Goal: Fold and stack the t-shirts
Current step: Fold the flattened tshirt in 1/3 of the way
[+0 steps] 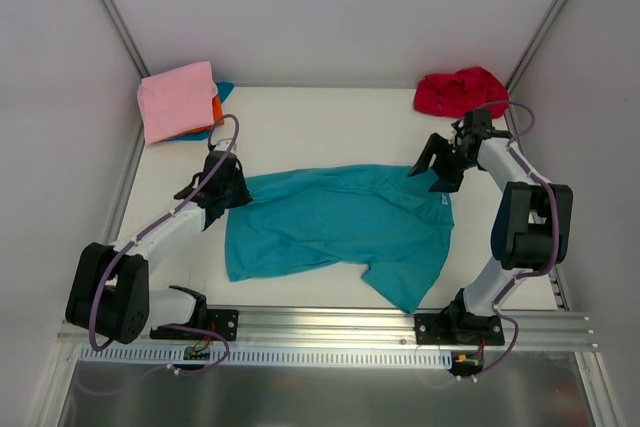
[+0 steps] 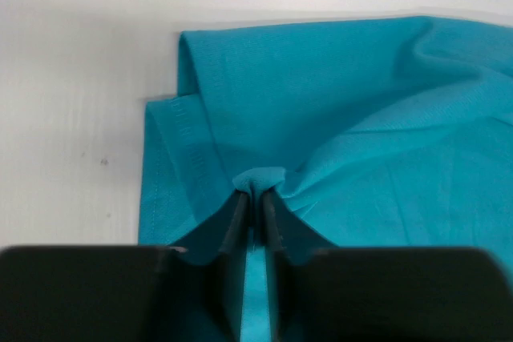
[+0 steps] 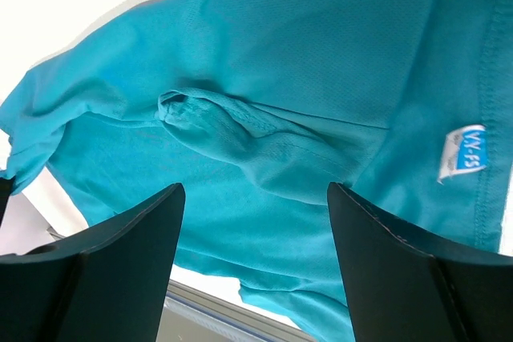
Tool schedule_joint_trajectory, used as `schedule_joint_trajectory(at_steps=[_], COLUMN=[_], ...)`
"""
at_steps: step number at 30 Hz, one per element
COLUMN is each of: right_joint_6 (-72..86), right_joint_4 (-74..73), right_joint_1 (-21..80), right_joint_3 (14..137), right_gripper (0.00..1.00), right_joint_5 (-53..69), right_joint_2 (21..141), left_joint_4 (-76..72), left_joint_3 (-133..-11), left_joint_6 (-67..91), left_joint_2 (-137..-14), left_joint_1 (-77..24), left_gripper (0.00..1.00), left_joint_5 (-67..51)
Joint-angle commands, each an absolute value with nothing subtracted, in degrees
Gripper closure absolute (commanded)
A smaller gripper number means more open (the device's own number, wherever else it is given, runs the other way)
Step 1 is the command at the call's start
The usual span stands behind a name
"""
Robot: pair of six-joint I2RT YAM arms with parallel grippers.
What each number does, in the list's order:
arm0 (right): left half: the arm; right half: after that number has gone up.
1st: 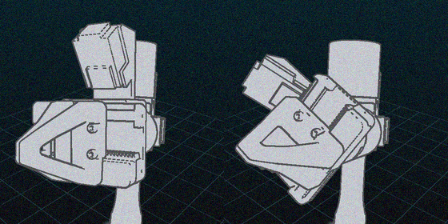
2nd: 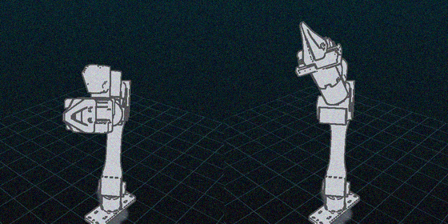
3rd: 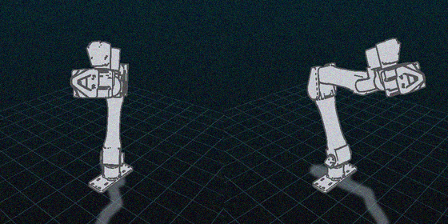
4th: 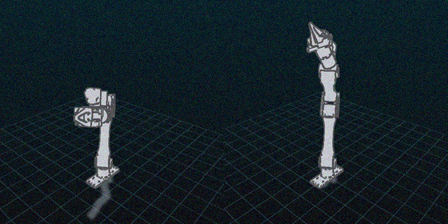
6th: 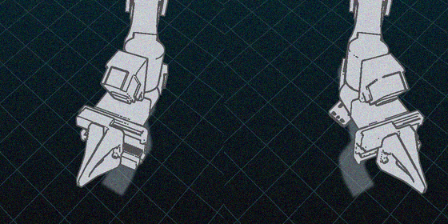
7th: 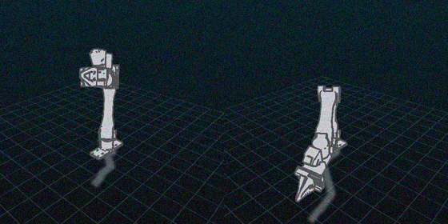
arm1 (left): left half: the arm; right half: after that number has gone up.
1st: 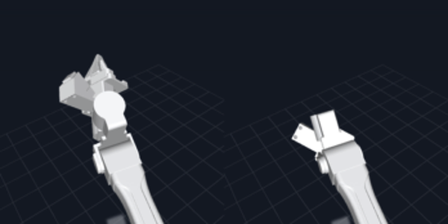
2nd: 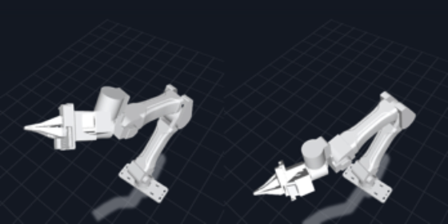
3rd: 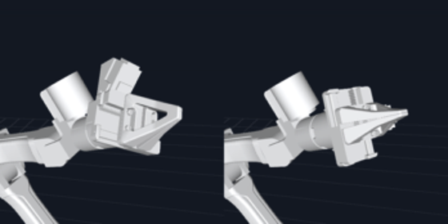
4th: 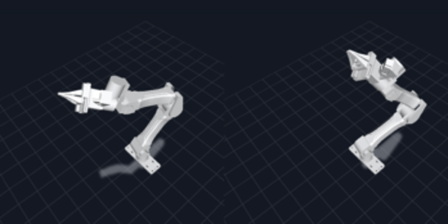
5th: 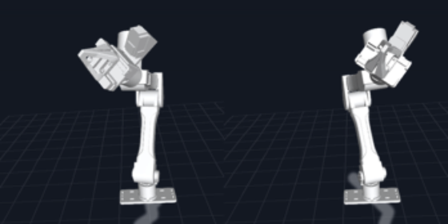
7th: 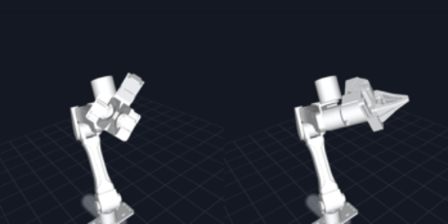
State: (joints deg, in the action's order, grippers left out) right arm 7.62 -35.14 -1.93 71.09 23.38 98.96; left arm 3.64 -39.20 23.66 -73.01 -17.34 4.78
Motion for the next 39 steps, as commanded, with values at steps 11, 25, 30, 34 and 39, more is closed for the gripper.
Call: schedule_joint_trajectory(at_steps=[11,25,30,34,39], right_joint_6=[4.7,3.3,3.4,3.3,3.4], right_joint_4=[-38.8,-39.9,-39.6,-39.5,-39.5], right_joint_1=[-1.9,-1.9,-1.9,-1.9,-1.9], right_joint_3=[72.2,71.8,71.5,71.3,71.3], right_gripper=[0.23,0.23,0.23,0.23,0.23], right_joint_5=[22.5,20.7,20.7,20.5,20.2], right_joint_2=[93.7,93.5,94.0,94.0,94.1], left_joint_4=[-5.8,-12.4,-11.9,-10.4,-7.4], left_joint_3=[-30.1,-33.2,-33.2,-33.2,-35.0], left_joint_6=[27.8,31.0,33.0,31.8,31.3], left_joint_2=[-64.0,-69.2,-70.9,-71.9,-75.2], left_joint_1=[-18.4,-14.9,-10.2,-9.8,-9.5], left_gripper=[0.01,0.11,0.15,0.19,0.20], left_joint_5=[9.4,-5.1,-11.3,-9.9,-9.4])
